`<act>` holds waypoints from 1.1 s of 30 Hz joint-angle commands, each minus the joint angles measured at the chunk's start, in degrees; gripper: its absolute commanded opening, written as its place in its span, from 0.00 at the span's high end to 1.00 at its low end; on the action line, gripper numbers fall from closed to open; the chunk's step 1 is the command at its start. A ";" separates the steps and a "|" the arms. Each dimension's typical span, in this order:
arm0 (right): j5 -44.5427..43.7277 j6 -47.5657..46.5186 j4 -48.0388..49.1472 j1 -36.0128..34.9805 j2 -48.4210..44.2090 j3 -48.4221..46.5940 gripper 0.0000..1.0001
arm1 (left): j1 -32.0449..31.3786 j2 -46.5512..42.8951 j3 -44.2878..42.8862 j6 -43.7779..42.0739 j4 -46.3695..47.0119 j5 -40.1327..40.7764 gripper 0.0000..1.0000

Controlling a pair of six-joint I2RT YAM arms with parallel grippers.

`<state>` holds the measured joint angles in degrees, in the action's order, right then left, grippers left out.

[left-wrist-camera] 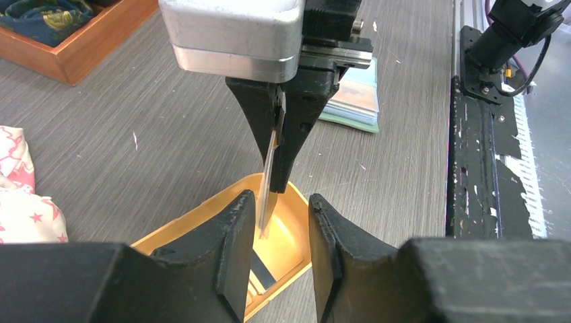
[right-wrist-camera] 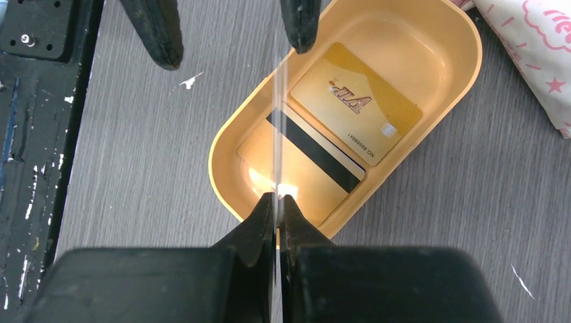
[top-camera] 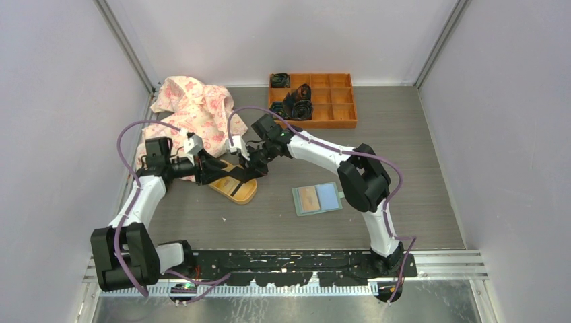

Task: Put the credit cards into the card holder
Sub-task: Place the credit card in the storage box.

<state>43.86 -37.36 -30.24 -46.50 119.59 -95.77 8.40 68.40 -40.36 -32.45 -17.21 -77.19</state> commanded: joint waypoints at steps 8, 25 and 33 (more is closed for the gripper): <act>3.00 -2.27 0.26 -0.65 -5.29 -0.70 0.96 | 0.47 -0.04 -1.42 -1.82 -1.02 0.93 0.58; -0.55 0.12 2.19 -1.10 -2.19 -1.82 0.94 | 0.47 3.65 -2.97 -5.21 -4.41 -1.55 1.00; -4.97 2.89 6.29 -1.48 0.98 -1.62 0.91 | 0.45 11.72 -8.76 -18.94 -17.57 -0.11 1.00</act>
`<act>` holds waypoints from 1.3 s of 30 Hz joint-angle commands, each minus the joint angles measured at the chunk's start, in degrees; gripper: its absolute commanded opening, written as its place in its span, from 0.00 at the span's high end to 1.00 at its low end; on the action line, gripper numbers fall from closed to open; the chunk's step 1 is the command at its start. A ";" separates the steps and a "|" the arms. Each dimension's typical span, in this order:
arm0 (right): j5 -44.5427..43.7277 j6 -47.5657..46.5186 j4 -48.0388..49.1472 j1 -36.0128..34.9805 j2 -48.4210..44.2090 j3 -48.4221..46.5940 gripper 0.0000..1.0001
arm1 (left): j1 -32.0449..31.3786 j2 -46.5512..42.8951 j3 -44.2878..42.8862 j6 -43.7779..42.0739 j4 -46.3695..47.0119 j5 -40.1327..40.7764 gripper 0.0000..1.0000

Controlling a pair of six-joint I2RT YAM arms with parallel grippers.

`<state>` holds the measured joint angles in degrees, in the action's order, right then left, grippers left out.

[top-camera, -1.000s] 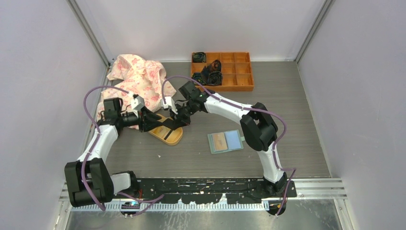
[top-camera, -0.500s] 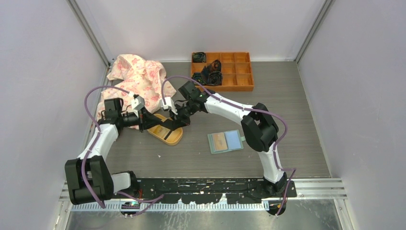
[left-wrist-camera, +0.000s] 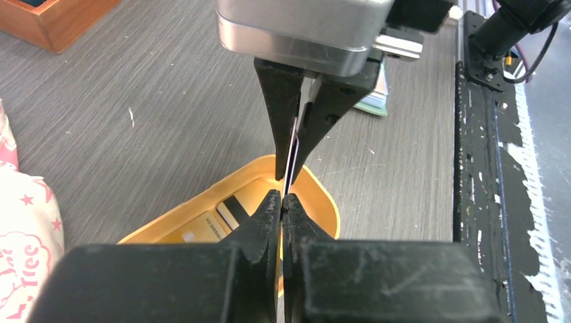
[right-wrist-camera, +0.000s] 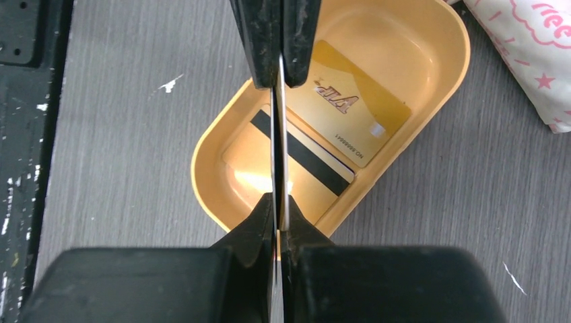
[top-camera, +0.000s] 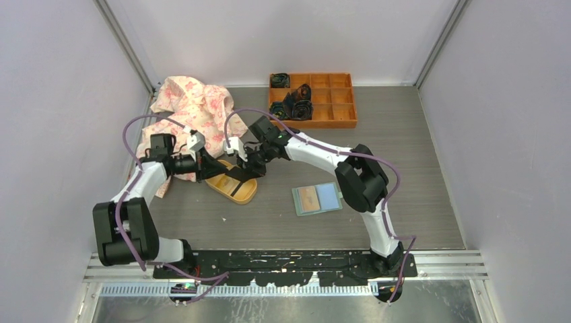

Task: Put the credit cards into the card holder
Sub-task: Place the credit card in the storage box.

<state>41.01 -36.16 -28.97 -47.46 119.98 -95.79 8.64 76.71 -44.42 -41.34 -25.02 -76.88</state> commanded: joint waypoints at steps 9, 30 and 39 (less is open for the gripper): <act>-3.84 2.85 5.97 -0.53 4.08 -2.74 0.80 | 0.23 6.68 -6.48 -16.90 -15.50 1.55 1.00; -1.78 6.99 4.47 0.94 -1.77 -1.56 0.30 | 0.21 -8.56 -1.55 9.22 5.35 14.87 1.00; 2.81 4.56 -4.98 3.60 -9.57 -0.93 0.23 | 0.23 -14.14 -0.96 26.64 10.81 14.90 1.00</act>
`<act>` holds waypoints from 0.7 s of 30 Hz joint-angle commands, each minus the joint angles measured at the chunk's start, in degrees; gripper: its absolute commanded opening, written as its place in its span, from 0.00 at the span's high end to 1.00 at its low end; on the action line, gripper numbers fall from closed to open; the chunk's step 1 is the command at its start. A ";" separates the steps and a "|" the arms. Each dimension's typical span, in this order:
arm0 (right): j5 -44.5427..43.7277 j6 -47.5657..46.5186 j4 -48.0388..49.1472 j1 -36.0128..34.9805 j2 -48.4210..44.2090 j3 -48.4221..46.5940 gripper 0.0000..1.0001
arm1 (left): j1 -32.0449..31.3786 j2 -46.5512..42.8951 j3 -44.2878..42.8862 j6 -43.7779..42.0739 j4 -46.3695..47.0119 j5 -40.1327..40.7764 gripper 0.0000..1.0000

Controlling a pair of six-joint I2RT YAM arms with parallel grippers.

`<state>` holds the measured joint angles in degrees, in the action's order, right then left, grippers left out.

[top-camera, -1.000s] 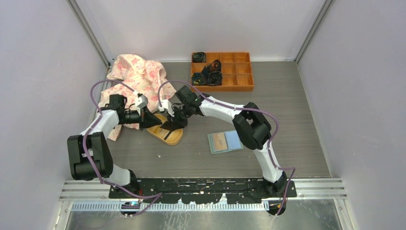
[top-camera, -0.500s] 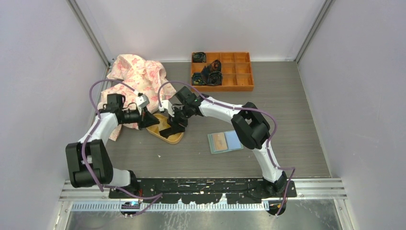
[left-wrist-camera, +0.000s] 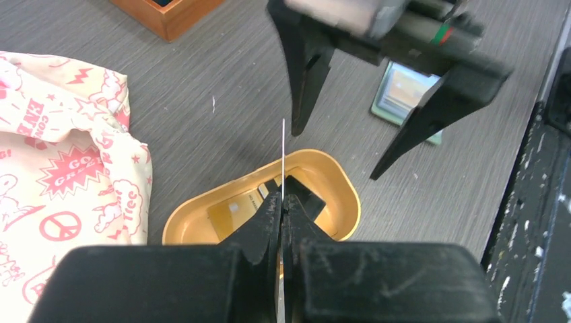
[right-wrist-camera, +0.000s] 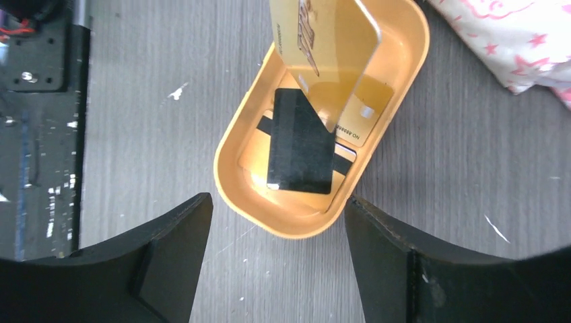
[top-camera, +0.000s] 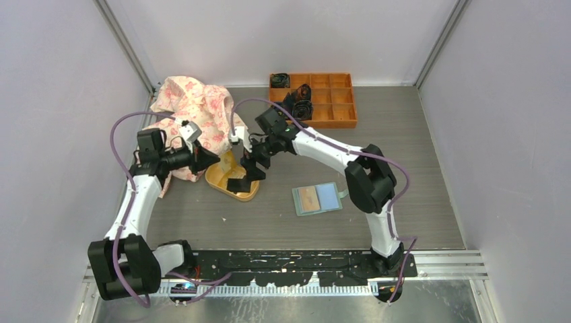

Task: Put the credit cards into the card holder
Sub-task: Place the credit card in the storage box.

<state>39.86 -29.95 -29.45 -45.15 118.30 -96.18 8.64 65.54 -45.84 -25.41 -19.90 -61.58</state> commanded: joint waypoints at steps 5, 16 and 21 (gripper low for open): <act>6.75 -4.06 -10.81 4.86 -15.74 3.46 0.23 | -0.35 -7.52 2.62 23.55 9.81 -2.79 1.00; 10.65 -4.98 -16.42 18.49 -45.88 24.99 0.02 | -27.50 -18.04 11.86 49.64 23.43 18.32 1.00; 13.44 -5.51 -25.08 18.60 -48.33 30.51 0.01 | -43.43 -15.12 16.73 57.05 37.01 32.29 1.00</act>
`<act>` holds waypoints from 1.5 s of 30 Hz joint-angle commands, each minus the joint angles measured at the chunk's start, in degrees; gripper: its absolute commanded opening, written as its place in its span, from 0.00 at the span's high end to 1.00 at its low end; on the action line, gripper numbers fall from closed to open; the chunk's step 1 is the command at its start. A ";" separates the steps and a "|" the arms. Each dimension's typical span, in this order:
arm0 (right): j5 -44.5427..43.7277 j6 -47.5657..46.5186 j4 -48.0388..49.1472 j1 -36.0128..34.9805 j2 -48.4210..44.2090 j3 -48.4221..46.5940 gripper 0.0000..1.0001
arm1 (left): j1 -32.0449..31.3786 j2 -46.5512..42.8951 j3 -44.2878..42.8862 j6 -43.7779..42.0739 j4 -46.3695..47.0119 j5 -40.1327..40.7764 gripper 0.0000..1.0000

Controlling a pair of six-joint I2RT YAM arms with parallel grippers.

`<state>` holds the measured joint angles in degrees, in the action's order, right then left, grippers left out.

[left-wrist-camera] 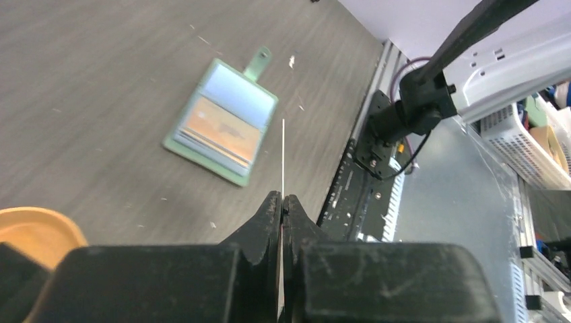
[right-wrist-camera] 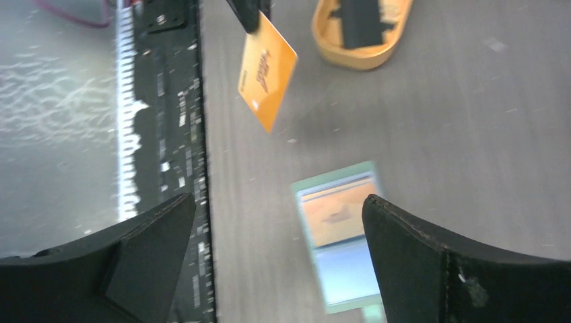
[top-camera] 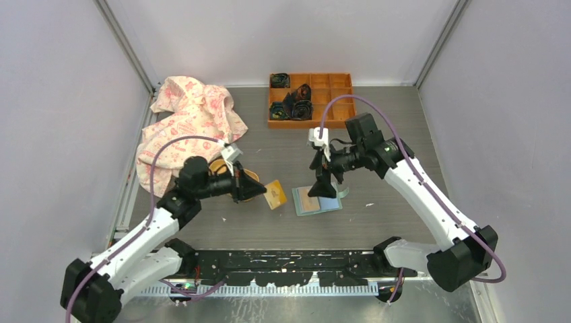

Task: Put the credit cards into the card holder
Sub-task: Insert the credit card into the card holder.

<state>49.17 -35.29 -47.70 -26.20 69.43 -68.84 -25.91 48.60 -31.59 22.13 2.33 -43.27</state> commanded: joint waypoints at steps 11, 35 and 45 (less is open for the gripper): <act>10.52 3.53 -1.94 5.80 -1.20 11.57 0.01 | -21.27 19.35 6.39 17.81 43.94 18.52 1.00; 19.39 2.84 -3.36 3.05 6.28 10.23 0.99 | -21.29 28.13 7.53 19.59 64.10 14.07 0.32; 23.96 25.15 14.96 6.14 3.92 13.52 0.99 | -29.96 38.02 12.21 16.95 79.64 22.51 0.26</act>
<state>69.54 -19.51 -41.47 -20.51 75.94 -55.83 -52.23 81.87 -18.41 41.23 70.26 -26.52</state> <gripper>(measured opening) 0.042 0.752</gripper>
